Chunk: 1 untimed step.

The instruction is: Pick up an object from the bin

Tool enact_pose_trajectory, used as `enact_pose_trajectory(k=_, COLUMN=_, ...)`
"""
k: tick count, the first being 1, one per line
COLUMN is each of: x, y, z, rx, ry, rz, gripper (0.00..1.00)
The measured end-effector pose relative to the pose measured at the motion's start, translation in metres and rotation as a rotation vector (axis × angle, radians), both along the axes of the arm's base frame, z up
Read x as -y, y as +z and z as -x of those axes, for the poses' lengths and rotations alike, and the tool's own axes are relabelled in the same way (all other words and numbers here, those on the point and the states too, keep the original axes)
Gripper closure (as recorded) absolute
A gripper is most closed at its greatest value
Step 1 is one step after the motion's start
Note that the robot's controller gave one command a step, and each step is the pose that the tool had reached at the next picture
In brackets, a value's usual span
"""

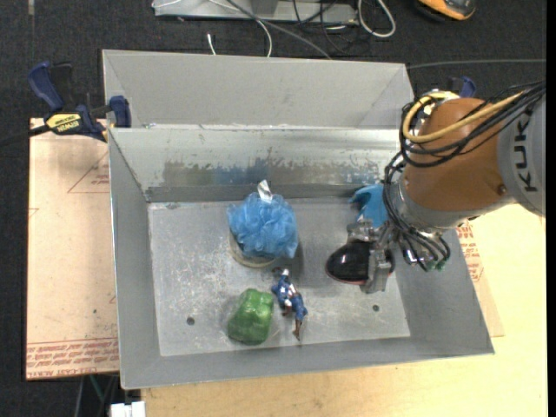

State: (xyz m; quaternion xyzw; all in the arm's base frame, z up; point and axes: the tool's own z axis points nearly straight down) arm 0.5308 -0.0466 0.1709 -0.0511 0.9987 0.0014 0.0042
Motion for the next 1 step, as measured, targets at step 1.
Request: enact_pose_trajectory(k=1, x=0.0200, y=0.0952, z=-0.0076, rx=0.010, ry=0.144, rz=0.005, gripper=1.00)
